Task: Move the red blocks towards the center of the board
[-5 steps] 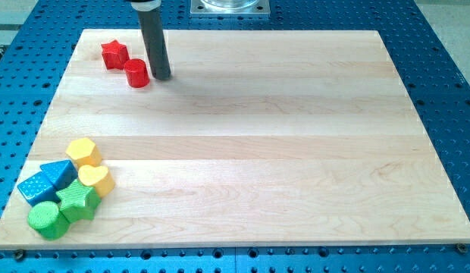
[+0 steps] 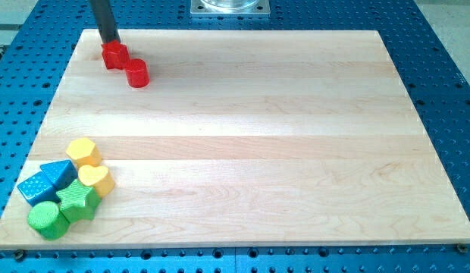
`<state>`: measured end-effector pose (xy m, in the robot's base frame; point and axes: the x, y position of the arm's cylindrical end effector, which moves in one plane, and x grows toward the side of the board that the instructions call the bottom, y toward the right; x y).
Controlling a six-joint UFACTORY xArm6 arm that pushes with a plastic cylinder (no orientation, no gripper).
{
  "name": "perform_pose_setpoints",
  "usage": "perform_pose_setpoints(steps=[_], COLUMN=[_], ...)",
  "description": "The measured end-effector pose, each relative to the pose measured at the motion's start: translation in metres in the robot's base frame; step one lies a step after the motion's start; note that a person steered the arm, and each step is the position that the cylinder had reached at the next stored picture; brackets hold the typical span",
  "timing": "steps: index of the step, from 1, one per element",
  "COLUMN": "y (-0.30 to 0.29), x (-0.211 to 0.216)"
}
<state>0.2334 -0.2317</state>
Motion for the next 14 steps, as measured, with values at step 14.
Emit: perform_pose_setpoints(steps=[14], y=[0.040], x=[0.054])
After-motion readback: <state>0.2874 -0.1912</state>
